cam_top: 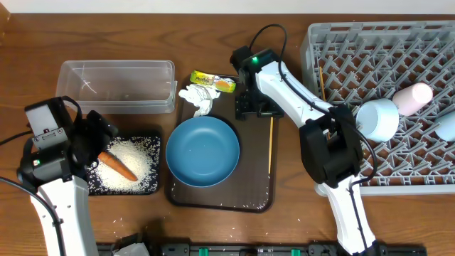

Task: Sort waste into correct bins and load items into the dishwasher rack
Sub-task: 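Move the right gripper back and grasp the second chopstick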

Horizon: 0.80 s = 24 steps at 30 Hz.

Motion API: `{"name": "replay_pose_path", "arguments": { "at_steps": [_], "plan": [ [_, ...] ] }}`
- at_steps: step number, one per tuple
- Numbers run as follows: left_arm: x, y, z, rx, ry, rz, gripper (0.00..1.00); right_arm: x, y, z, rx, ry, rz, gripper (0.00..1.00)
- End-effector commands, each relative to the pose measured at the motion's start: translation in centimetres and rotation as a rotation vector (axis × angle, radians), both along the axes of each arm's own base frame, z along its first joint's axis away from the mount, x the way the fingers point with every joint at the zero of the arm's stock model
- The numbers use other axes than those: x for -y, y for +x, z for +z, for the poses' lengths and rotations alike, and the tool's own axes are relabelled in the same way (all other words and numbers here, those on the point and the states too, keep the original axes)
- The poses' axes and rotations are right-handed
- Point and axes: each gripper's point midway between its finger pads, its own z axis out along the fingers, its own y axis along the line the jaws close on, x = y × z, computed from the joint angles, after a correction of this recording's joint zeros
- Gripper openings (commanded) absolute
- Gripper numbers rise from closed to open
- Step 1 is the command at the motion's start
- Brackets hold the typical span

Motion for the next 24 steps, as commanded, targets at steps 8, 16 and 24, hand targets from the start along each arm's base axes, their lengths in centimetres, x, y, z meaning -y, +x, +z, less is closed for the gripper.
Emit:
{"name": "replay_pose_path", "arguments": {
  "at_steps": [8,16,24],
  "plan": [
    [-0.4,0.0,0.4,0.004,0.009,0.016,0.97,1.1,-0.9,-3.0,-0.042,0.012,-0.015,0.88],
    [-0.4,0.0,0.4,0.004,0.009,0.016,0.97,1.2,-0.8,-3.0,-0.053,0.032,-0.024,0.53],
    [-0.4,0.0,0.4,0.004,0.009,0.016,0.97,1.1,0.2,-1.7,-0.029,0.046,-0.023,0.01]
  ]
}}
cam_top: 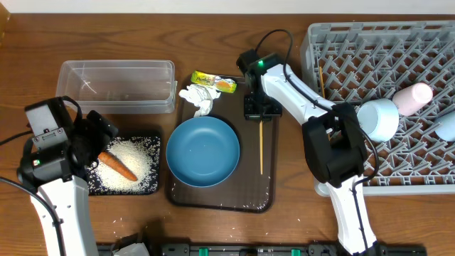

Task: Sort waste into correct bins and load items into the dishwasher rack
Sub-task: 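Move the right gripper back and grasp the second chopstick, then carry the second chopstick right and drop it into the rack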

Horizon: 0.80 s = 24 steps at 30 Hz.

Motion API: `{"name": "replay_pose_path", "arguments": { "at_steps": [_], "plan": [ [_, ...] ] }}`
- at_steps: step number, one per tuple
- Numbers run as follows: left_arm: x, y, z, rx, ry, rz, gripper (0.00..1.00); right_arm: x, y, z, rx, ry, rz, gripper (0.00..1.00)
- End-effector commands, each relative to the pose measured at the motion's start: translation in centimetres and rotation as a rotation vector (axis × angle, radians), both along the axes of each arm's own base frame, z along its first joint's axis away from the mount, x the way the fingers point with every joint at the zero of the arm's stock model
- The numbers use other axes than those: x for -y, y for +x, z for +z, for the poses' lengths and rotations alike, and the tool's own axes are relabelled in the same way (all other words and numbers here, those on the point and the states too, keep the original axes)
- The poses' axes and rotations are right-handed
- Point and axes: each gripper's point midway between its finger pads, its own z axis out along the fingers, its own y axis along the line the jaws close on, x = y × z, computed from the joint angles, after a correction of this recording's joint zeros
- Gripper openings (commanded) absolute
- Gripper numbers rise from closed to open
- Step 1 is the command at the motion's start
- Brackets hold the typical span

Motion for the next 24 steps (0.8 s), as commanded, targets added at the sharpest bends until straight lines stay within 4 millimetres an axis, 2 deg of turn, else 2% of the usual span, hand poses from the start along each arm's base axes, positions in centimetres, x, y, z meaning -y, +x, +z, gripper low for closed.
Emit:
{"name": "replay_pose_path", "arguments": {
  "at_steps": [1,4,9,11,14,16,18,24],
  "plan": [
    [-0.4,0.0,0.3,0.003,0.009,0.016,0.97,0.4,0.7,0.6,-0.004,0.007,-0.004,0.01],
    [-0.4,0.0,0.4,0.004,0.009,0.016,0.97,0.7,2.1,3.6,0.029,0.026,-0.003,0.01],
    [-0.4,0.0,0.3,0.003,0.009,0.016,0.97,2.5,6.3,12.3,0.199,0.103,0.024,0.01],
    [-0.4,0.0,0.4,0.004,0.009,0.016,0.97,4.0,7.3,15.6,0.271,0.119,0.048,0.01],
    [-0.4,0.0,0.4,0.004,0.009,0.016,0.97,7.8,8.3,20.0,0.366,0.106,0.024,0.01],
    [-0.4,0.0,0.4,0.004,0.009,0.016,0.97,10.4,8.6,21.8,0.404,0.098,0.033,0.01],
    [-0.4,0.0,0.4,0.004,0.009,0.016,0.97,12.6,8.8,22.4,0.416,0.088,0.075,0.01],
    [-0.4,0.0,0.4,0.004,0.009,0.016,0.97,17.4,8.3,20.8,0.348,0.048,0.105,0.01]
  ]
}}
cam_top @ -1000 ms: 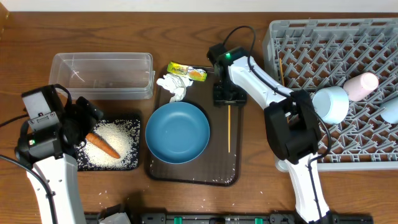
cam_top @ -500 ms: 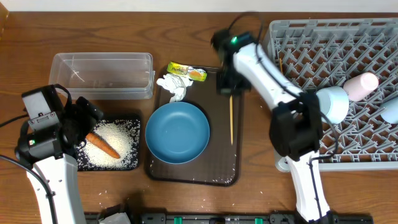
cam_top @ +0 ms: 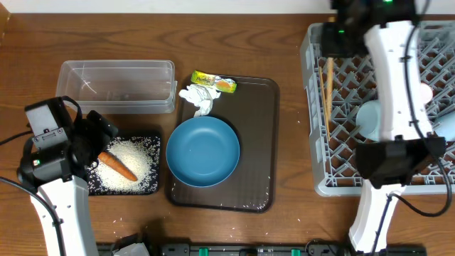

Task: Sort waste into correct bins and load items into the dishwasher rack
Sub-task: 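Carry the second chopstick right and drop it into the rack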

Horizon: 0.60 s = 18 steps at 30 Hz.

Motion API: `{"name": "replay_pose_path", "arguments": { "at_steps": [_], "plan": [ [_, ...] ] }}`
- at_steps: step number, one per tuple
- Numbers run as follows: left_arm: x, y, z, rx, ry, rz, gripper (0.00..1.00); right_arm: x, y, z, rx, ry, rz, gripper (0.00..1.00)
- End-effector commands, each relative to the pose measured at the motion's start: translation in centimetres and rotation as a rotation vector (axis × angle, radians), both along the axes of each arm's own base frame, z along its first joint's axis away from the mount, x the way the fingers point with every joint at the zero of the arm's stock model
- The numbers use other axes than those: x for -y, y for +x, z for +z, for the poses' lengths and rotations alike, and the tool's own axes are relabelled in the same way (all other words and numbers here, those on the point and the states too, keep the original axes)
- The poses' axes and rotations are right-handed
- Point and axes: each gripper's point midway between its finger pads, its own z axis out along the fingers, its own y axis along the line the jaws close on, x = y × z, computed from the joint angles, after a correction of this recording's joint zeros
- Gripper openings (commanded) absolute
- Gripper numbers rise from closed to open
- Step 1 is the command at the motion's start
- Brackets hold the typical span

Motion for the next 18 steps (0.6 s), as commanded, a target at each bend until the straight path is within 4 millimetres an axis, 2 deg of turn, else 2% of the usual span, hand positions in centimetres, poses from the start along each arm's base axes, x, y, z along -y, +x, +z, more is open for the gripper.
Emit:
{"name": "replay_pose_path", "arguments": {
  "at_steps": [1,8,9,10,11,12,13,15,18],
  "plan": [
    [-0.4,0.0,0.4,0.004,0.009,0.016,0.97,1.4,-0.1,-2.0,-0.051,-0.037,0.082,0.01],
    [-0.4,0.0,0.4,0.004,0.009,0.016,0.97,1.9,0.2,-5.0,-0.087,-0.052,0.133,0.03],
    [-0.4,0.0,0.4,0.004,0.009,0.016,0.97,1.9,0.1,-5.5,-0.097,-0.051,0.134,0.10],
    [-0.4,0.0,0.4,0.004,0.009,0.016,0.97,1.9,0.1,-5.8,-0.103,-0.050,0.128,0.23],
    [-0.4,0.0,0.4,0.004,0.009,0.016,0.97,1.8,0.1,-6.1,-0.107,-0.047,0.119,0.47],
    [-0.4,0.0,0.4,0.004,0.009,0.016,0.97,1.8,0.2,-6.4,-0.110,-0.042,0.102,0.76],
    [-0.4,0.0,0.4,0.004,0.009,0.016,0.97,1.8,0.2,-6.5,-0.110,-0.038,0.088,0.91],
    [-0.4,0.0,0.4,0.004,0.009,0.016,0.97,1.7,0.2,-6.5,-0.111,-0.031,0.072,0.99],
    [-0.4,0.0,0.4,0.004,0.009,0.016,0.97,1.3,-0.1,-6.0,-0.114,-0.016,0.077,0.99]
  ]
}}
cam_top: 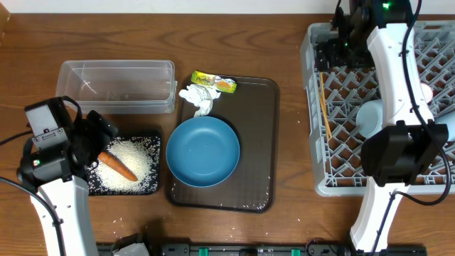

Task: Sort waste into correct bins and load items into the dishwasher rack
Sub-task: 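Carry the second chopstick right and drop it into the rack, then reach the right gripper left and grasp the blue plate rim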

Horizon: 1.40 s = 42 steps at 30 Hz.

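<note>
A pair of wooden chopsticks lies along the left side of the grey dishwasher rack. My right gripper hovers just above their far end, and almost their whole length shows below it. On the brown tray sit a blue bowl, a crumpled white tissue and a yellow-green wrapper. A carrot rests on the black tray of rice. My left gripper is at the carrot's upper end, and its jaws are too dark to read.
A clear plastic container stands behind the rice tray. A white cup lies in the rack, partly behind my right arm. The rack's wall rises at the table's right side. Rice grains are scattered near the front edge.
My right gripper has come a little nearer over the rack's left side. The chopsticks have dropped lower and now lie tilted the other way on the rack. The left arm is unchanged.
My right gripper was at the far end of the chopsticks on the brown tray's right side. It then had them shifted left on the tray. Later it held them over the rack's far left corner, and now they lie in the rack.
</note>
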Motion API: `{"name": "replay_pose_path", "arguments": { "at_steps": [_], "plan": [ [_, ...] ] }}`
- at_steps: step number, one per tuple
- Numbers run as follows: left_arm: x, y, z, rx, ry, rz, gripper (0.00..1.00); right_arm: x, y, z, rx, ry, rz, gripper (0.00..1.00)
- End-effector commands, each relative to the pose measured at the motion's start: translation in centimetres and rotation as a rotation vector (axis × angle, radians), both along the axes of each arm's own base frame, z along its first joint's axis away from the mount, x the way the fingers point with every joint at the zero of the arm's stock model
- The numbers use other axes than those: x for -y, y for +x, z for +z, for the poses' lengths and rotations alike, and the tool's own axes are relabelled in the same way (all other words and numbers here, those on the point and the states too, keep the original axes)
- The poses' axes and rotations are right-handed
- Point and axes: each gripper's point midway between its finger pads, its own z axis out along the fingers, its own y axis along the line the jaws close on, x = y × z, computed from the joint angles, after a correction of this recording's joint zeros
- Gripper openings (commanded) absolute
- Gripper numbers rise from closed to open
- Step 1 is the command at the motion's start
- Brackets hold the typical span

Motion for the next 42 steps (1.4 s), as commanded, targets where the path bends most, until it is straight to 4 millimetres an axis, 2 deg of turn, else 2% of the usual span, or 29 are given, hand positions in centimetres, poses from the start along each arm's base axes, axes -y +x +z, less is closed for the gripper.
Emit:
{"name": "replay_pose_path", "arguments": {
  "at_steps": [1,3,5,8,10,13,16,21,25,32,36,39,42],
  "plan": [
    [-0.4,0.0,0.4,0.004,0.009,0.016,0.97,-0.7,-0.3,0.3,-0.010,0.029,-0.009,0.99],
    [-0.4,0.0,0.4,0.004,0.009,0.016,0.97,-1.3,-0.7,1.1,-0.013,0.050,0.000,0.97],
    [-0.4,0.0,0.4,0.004,0.009,0.016,0.97,-2.8,-1.4,2.2,-0.009,0.099,0.026,0.95],
    [-0.4,0.0,0.4,0.004,0.009,0.016,0.97,-6.5,-2.7,4.3,0.007,0.208,0.095,0.95],
    [-0.4,0.0,0.4,0.004,0.009,0.016,0.97,-9.7,-3.8,5.6,0.013,0.286,0.162,0.96],
    [-0.4,0.0,0.4,0.004,0.009,0.016,0.97,-14.0,-5.8,6.1,-0.011,0.314,0.251,0.96],
    [-0.4,0.0,0.4,0.004,0.009,0.016,0.97,-17.1,-7.4,4.9,-0.060,0.281,0.281,0.97],
    [-0.4,0.0,0.4,0.004,0.009,0.016,0.97,-21.3,-10.7,0.8,-0.158,0.147,0.298,0.93],
    [-0.4,0.0,0.4,0.004,0.009,0.016,0.97,-25.1,-13.9,-1.9,-0.201,0.125,0.402,0.88],
    [-0.4,0.0,0.4,0.004,0.009,0.016,0.97,-32.4,-19.8,-3.9,-0.172,0.110,0.619,0.91],
    [-0.4,0.0,0.4,0.004,0.009,0.016,0.97,-34.9,-22.6,-5.4,-0.112,0.038,0.731,0.99],
    [-0.4,0.0,0.4,0.004,0.009,0.016,0.97,-36.9,-25.4,-6.8,-0.098,0.035,0.837,0.99],
    [-0.4,0.0,0.4,0.004,0.009,0.016,0.97,-37.8,-27.0,-8.2,-0.085,0.024,0.879,0.95]
  ]
}}
